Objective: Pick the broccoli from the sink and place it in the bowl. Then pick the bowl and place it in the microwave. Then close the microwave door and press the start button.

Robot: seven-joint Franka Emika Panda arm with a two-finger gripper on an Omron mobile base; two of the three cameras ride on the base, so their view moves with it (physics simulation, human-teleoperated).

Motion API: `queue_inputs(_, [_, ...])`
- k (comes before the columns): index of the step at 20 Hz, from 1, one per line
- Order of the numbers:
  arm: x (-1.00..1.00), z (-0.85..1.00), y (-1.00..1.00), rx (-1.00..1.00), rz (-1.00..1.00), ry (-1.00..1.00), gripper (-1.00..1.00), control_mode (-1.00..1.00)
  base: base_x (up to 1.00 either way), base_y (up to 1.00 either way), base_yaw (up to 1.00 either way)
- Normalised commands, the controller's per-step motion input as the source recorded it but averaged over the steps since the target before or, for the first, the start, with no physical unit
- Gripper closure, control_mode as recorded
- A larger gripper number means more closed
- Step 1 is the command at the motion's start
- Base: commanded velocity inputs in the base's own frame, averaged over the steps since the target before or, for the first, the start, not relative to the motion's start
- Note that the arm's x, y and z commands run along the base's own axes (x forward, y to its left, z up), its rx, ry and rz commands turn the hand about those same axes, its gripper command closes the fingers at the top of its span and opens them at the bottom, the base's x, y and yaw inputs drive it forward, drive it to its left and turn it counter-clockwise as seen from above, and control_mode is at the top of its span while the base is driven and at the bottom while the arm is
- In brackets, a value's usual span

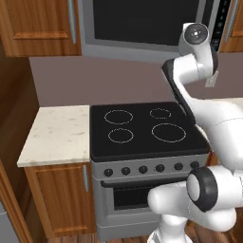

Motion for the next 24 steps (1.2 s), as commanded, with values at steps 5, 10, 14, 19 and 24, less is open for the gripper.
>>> queue_inputs(5, [1.00,0.01,-0.69,0.02,0.00,0.00,-1.00,-1.00,0.00,0.00,0.00])
queue_inputs(10, [0.96,0.03,-0.35,0.01,0.00,0.00,-1.00,-1.00,0.00,0.00,0.00])
queue_inputs(14, [0.10,0.12,-0.05,0.01,0.01,0.00,-1.00,-1.00,0.00,0.00,0.00])
queue_inputs(19, [0.25,0.14,-0.07,0.02,0.00,0.00,-1.00,-1.00,0.00,0.00,0.00])
queue_inputs(24, [0.60,0.00,-0.11,0.02,0.00,0.00,-1.00,-1.00,0.00,0.00,0.00])
